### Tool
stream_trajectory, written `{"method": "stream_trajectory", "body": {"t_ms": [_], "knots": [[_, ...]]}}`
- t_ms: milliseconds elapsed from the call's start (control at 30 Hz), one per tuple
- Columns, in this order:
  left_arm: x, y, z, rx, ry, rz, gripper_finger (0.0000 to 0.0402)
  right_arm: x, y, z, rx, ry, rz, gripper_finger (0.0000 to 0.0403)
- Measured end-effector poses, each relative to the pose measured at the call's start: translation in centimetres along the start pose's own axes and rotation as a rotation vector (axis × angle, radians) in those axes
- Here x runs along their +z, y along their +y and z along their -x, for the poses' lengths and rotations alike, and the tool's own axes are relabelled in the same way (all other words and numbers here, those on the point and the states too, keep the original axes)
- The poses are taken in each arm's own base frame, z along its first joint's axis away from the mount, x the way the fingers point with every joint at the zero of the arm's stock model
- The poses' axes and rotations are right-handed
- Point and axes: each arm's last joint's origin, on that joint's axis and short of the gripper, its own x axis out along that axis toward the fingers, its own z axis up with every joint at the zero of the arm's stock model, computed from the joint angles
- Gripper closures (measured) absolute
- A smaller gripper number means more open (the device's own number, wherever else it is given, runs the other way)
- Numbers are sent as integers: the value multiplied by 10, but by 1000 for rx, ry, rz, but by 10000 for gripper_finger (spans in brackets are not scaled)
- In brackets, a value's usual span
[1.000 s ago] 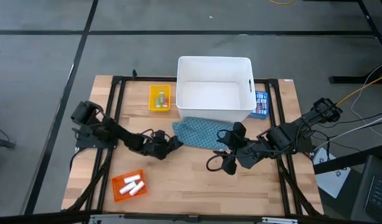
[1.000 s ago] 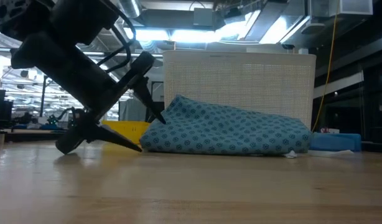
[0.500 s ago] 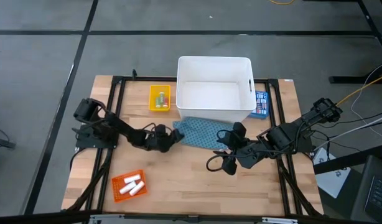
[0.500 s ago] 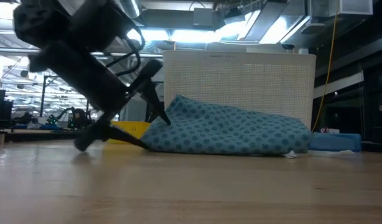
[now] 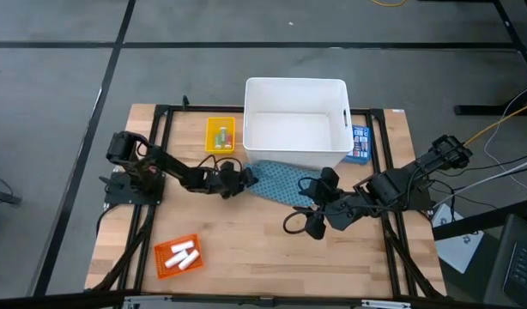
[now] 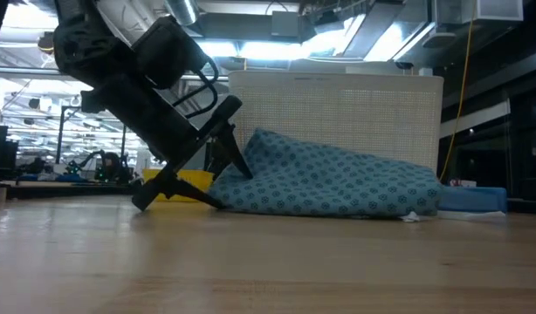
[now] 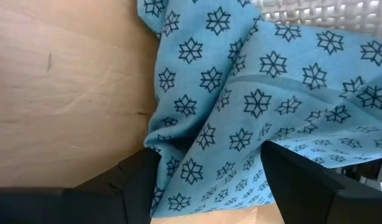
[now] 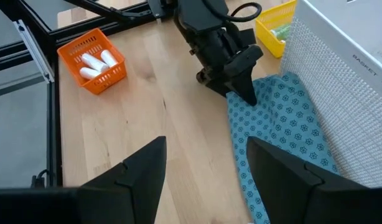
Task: Pick & place medical supplies in basket/bin
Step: Put the blue gown into the white bin
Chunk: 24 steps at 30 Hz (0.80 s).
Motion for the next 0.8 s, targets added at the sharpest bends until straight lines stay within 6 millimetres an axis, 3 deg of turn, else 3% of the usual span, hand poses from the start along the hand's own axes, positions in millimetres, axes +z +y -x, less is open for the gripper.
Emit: {"method": "stream_trajectory", "body": {"t_ms": [200, 500, 633, 800], "knots": [[-2, -4, -7, -28, -26, 5, 136, 3, -2, -2, -3, -9, -1, 179], [-24, -21, -51, -39, 38, -30, 145, 5, -4, -3, -3, -11, -3, 179], [-29, -28, -66, -43, 86, -73, 192, 4, -4, -3, -1, -4, -8, 179], [-28, -30, -74, -45, 138, -118, 298, 4, -3, -3, 4, 0, -10, 179]]}}
